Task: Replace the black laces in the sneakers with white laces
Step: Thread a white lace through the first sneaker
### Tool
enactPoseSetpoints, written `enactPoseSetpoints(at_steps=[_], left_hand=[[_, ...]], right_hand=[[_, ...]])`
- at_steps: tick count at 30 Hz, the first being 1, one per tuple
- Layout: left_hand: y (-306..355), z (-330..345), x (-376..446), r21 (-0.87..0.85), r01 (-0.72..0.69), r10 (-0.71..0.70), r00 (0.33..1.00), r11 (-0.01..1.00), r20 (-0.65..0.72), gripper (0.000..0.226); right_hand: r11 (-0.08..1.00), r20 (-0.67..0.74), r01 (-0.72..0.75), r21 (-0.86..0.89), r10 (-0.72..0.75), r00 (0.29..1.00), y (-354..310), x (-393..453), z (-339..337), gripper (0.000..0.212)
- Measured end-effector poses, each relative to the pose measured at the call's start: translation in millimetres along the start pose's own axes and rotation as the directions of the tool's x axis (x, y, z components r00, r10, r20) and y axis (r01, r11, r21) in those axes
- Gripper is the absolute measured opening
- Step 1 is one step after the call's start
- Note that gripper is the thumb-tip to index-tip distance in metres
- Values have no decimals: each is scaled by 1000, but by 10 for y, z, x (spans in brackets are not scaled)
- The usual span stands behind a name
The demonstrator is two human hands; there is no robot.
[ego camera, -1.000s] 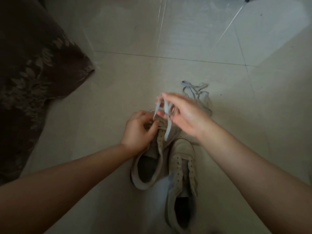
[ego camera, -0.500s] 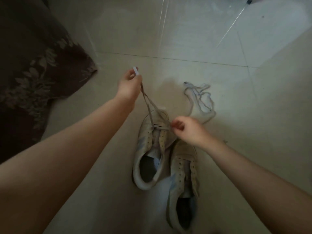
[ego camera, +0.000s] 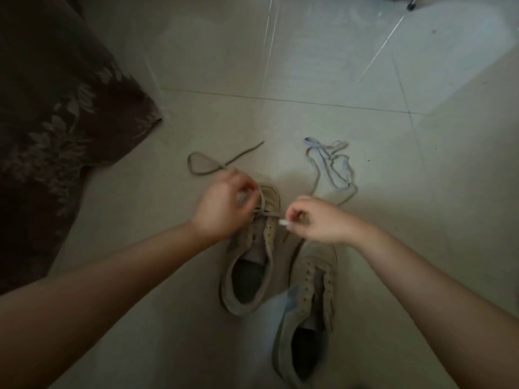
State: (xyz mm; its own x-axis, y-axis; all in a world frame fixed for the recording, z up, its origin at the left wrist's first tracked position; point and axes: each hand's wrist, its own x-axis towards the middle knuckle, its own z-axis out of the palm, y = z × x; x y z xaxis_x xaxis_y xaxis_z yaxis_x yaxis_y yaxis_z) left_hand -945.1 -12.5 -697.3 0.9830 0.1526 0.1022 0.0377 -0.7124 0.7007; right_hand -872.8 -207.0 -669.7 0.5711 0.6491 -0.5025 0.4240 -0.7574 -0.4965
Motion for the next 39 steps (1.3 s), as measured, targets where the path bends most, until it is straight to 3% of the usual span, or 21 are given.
enactPoseSetpoints(at_steps=[2,3,5,7,9,12,14,16,18,20,22,23,24,25,27,29,30,33,37,39], left_hand=[[115,48,-112,-156,-112,147,961,981,234,43],[165,79,-155,-207,-146,203,936,967,287,44],[210,154,-201,-269,-196,271,921,943,280,37],[269,172,-214,-359,-107,207,945,927,252,33],[343,136,-194,-483,48,71,972,874,225,32],[464,43,-84,-579,122,-17,983,806,184,28],[484,2,-36,-588,124,-2,979,799,203,14],[426,-16,-35,-521,70,28,984,851,178,13],[345,-28,-75,-402,25,53,982,915,180,19],[265,-42,-116,-329,23,52,975,944,218,17],[195,-45,-133,-290,56,17,970,955,243,18],[170,-44,-132,-278,83,-12,968,957,249,19],[160,-41,-126,-267,101,-32,967,958,253,20],[159,-33,-109,-255,104,-35,965,961,260,21],[196,-12,-60,-240,68,5,958,968,288,22],[249,28,-5,-281,26,67,946,959,318,25],[270,50,17,-304,19,86,940,952,330,27],[300,92,53,-345,55,72,936,937,345,22],[231,25,84,-275,130,-53,961,953,271,20],[216,-6,72,-248,149,-81,962,957,262,19]], right_hand=[[946,-75,34,323,-10,997,-92,-80,-169,5],[882,-109,58,468,-7,994,-157,-115,-234,7],[724,-199,134,677,4,980,-275,-148,-327,7],[591,-257,186,785,38,966,-356,-161,-421,10],[566,-272,212,796,22,962,-398,-174,-503,16],[711,-331,229,665,6,943,-469,-209,-527,18],[792,-476,236,563,78,876,-483,-191,-525,17],[748,-613,256,613,245,751,-386,-139,-553,19],[650,-646,272,709,444,621,-213,-94,-638,21],[533,-576,256,806,610,545,24,-42,-688,24],[434,-461,184,882,711,532,220,28,-633,19],[474,-449,94,875,724,524,281,40,-574,11],[582,-489,-20,813,700,520,290,25,-508,14],[717,-568,-95,691,620,542,265,-12,-438,31],[941,-655,-17,338,248,714,117,-90,-296,57],[974,-409,149,169,-68,910,-146,-132,-146,62],[971,-274,189,148,-143,951,-207,-102,-49,60],[984,-132,126,127,-109,985,-244,12,58,47],[997,-192,-73,40,79,978,-7,-34,-89,40],[996,-201,-88,32,92,975,19,-74,-101,40]])
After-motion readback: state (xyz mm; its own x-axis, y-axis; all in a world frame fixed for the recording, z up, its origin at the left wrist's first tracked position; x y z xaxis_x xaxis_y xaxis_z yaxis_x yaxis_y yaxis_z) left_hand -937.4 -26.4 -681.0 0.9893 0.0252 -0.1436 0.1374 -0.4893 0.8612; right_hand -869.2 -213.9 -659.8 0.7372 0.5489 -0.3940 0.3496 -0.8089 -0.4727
